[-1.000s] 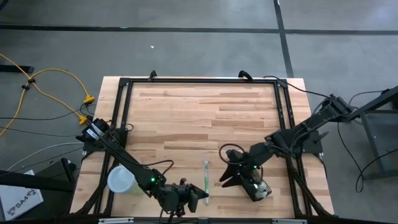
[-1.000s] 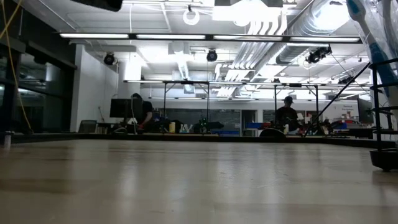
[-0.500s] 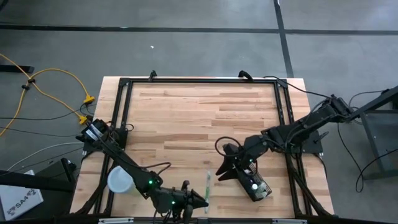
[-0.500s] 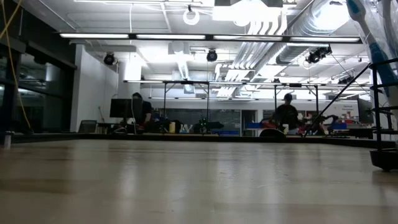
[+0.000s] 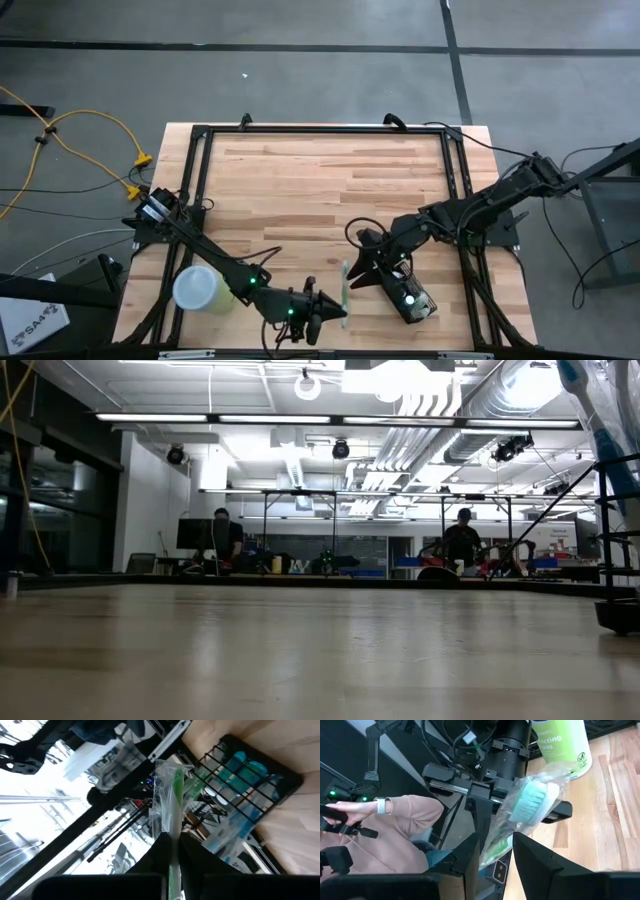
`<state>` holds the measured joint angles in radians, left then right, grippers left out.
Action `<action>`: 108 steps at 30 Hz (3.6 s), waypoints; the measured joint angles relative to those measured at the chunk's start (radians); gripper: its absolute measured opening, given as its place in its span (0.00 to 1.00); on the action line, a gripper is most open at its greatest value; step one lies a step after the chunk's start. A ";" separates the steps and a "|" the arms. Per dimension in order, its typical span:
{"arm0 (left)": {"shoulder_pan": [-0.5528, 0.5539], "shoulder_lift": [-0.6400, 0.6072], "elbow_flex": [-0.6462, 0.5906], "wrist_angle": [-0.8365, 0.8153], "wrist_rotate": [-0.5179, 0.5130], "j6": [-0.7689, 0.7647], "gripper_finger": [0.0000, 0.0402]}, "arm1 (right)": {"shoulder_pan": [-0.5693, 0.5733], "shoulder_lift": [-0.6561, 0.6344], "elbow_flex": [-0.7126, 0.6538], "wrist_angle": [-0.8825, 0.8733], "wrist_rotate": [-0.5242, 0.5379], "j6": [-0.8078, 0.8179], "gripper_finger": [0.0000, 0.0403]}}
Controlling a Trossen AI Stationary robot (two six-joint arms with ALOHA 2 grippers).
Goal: Pick & Place toothbrushing station
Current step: Put the green toothbrush into the bottom section of the black wire organizer
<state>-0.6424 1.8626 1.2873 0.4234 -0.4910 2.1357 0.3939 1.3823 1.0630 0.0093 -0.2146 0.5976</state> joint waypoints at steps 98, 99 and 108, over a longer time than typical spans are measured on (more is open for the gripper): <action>0.007 0.000 0.000 0.026 0.120 -0.309 0.29 | 0.012 0.001 0.000 -0.031 -0.081 0.034 0.02; 0.006 0.000 0.000 0.026 0.120 -0.318 0.29 | 0.018 0.001 0.000 -0.031 -0.081 0.034 0.02; 0.003 0.000 0.000 0.024 0.118 -0.385 0.29 | 0.093 -0.072 0.000 -0.100 0.010 -0.006 0.02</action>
<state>-0.6392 1.8626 1.2873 0.4476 -0.3725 1.7510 0.4872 1.3103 1.0630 -0.0904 -0.2044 0.5920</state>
